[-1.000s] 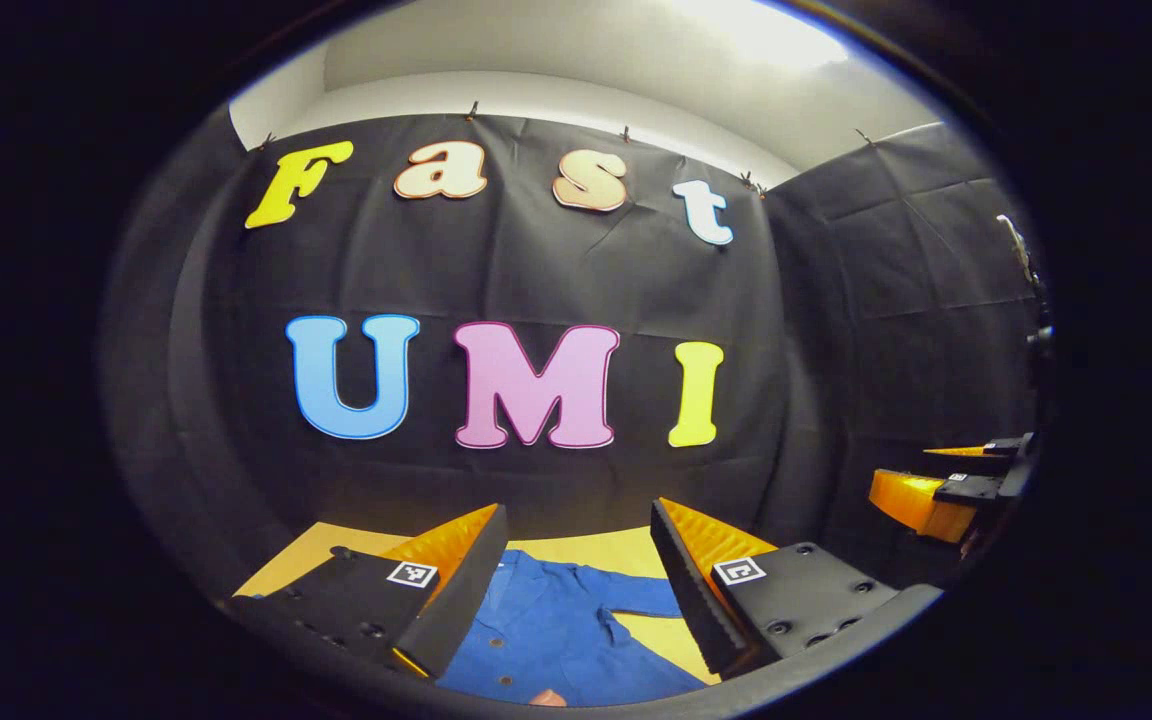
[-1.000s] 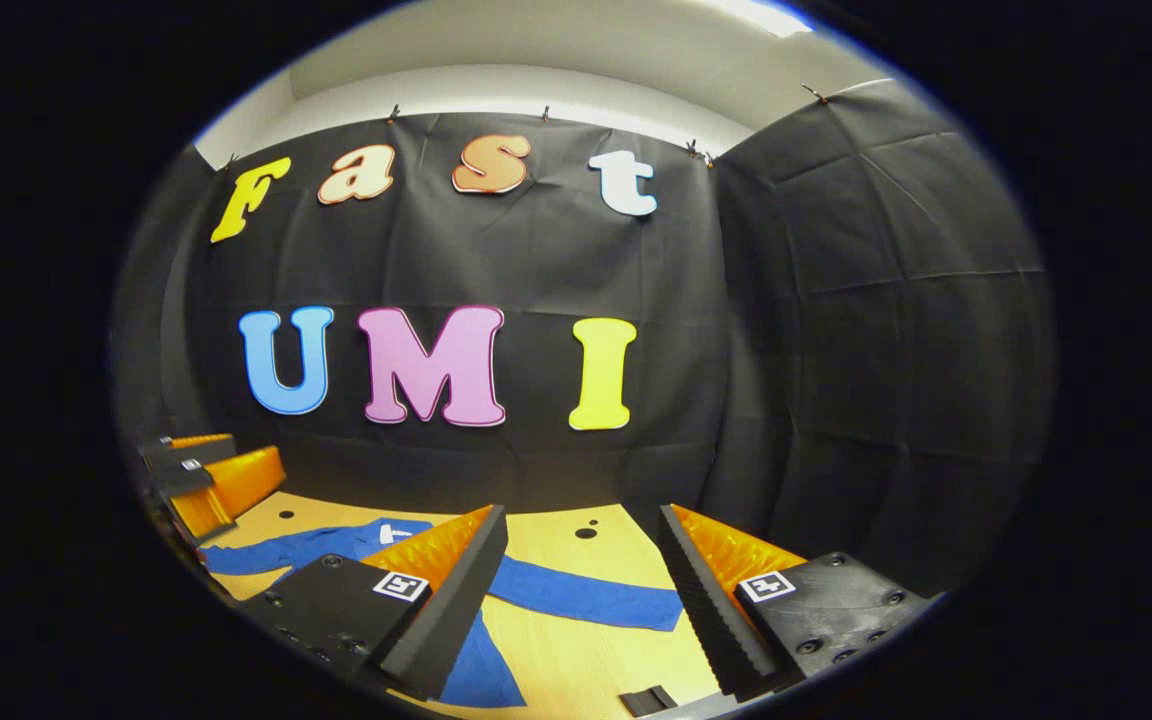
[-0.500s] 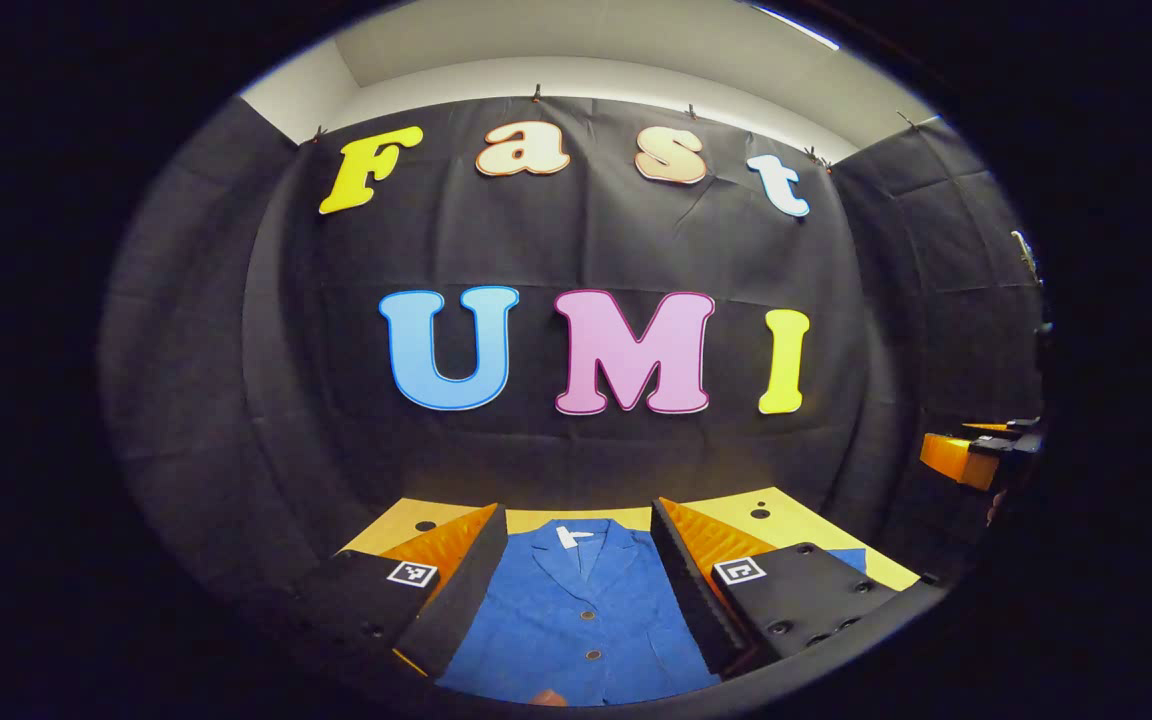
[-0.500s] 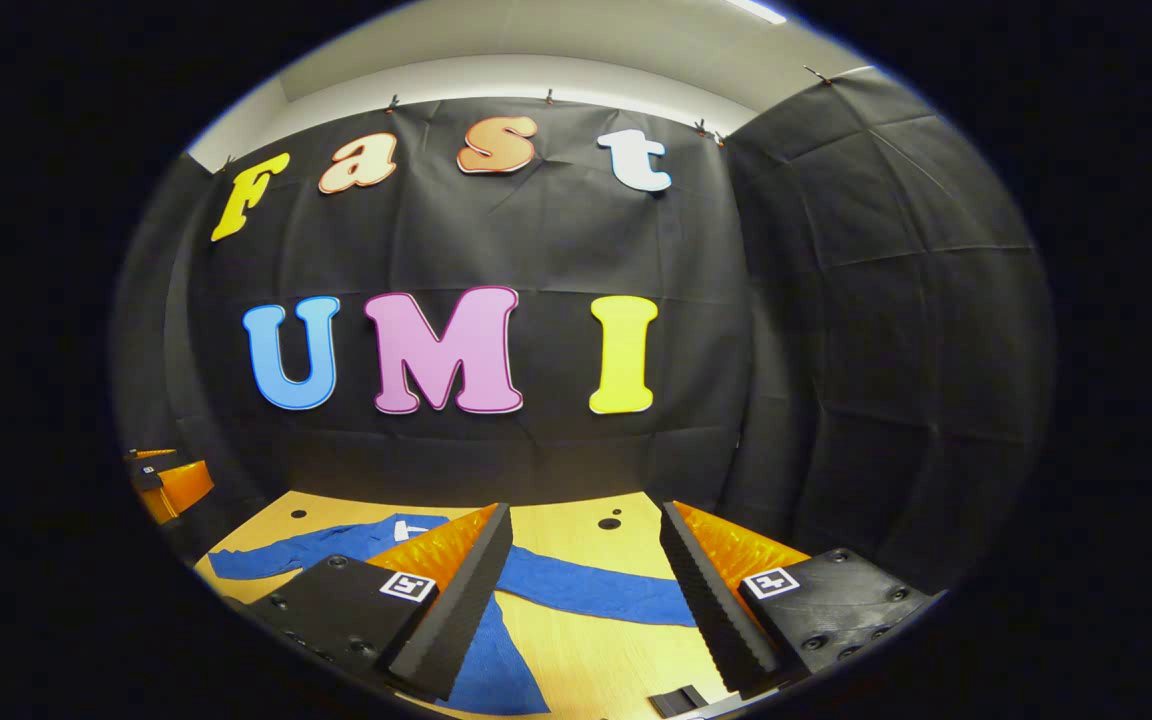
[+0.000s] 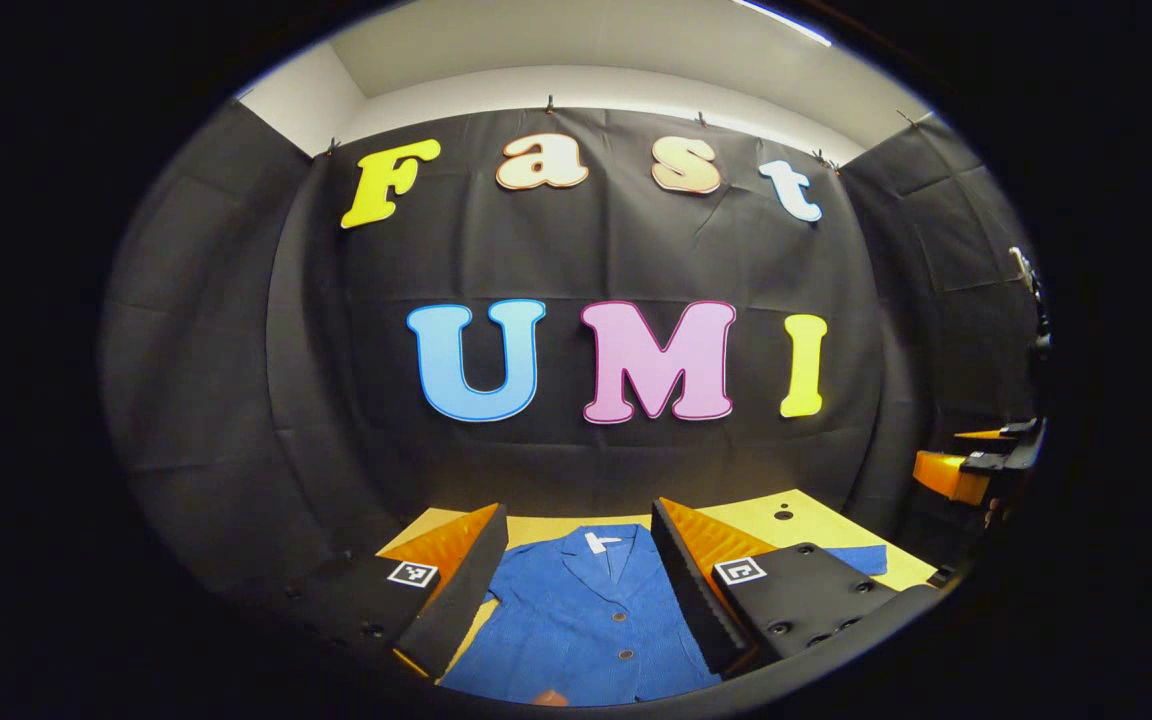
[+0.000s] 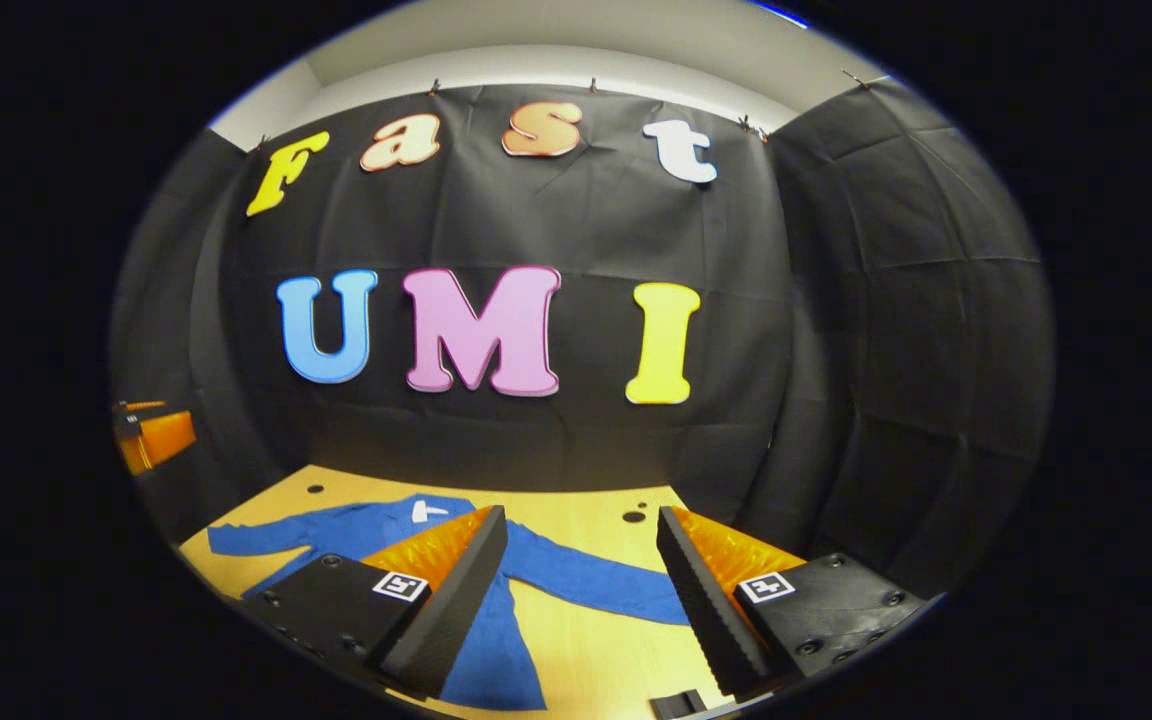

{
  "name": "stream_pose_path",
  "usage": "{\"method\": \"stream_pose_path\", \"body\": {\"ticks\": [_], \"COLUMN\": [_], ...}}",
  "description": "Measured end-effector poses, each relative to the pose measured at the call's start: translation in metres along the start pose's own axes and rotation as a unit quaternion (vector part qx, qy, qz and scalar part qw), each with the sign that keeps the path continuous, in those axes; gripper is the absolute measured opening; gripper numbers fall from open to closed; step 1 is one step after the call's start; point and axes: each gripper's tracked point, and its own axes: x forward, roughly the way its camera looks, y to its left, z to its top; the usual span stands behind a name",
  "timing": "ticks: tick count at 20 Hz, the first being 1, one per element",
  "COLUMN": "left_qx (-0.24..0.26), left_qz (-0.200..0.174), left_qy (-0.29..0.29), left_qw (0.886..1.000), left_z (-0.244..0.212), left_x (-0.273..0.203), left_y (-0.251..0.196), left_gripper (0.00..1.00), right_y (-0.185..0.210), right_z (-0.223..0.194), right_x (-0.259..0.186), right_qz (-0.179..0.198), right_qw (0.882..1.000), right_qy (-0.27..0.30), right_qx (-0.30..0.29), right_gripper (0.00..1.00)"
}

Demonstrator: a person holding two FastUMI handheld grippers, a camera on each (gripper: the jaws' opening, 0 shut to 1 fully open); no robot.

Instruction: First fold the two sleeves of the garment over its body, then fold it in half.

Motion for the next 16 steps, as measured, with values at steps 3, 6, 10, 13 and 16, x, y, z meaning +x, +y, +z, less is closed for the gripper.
{"method": "stream_pose_path", "body": {"ticks": [3,6,10,13,16], "left_qx": [-0.004,-0.007,-0.017,-0.021,-0.004], "left_qz": [-0.019,-0.020,-0.024,-0.027,-0.014], "left_qy": [-0.003,-0.014,-0.014,0.004,0.017], "left_qw": [1.000,1.000,0.999,0.999,1.000], "left_z": [0.000,0.008,0.009,0.003,0.001], "left_x": [-0.002,-0.001,0.004,0.011,0.021], "left_y": [-0.009,-0.016,-0.035,-0.048,-0.057], "left_gripper": [0.82,0.82,0.83,0.83,0.83], "right_y": [-0.034,-0.075,-0.110,-0.129,-0.151], "right_z": [-0.022,-0.039,-0.056,-0.092,-0.141], "right_x": [0.012,0.033,0.071,0.106,0.137], "right_qz": [-0.015,-0.044,-0.062,-0.060,-0.064], "right_qw": [0.999,0.993,0.988,0.972,0.944], "right_qy": [0.047,0.094,0.133,0.216,0.312], "right_qx": [0.022,0.054,0.056,0.074,0.085], "right_gripper": [0.96,0.96,0.97,0.97,0.97]}}
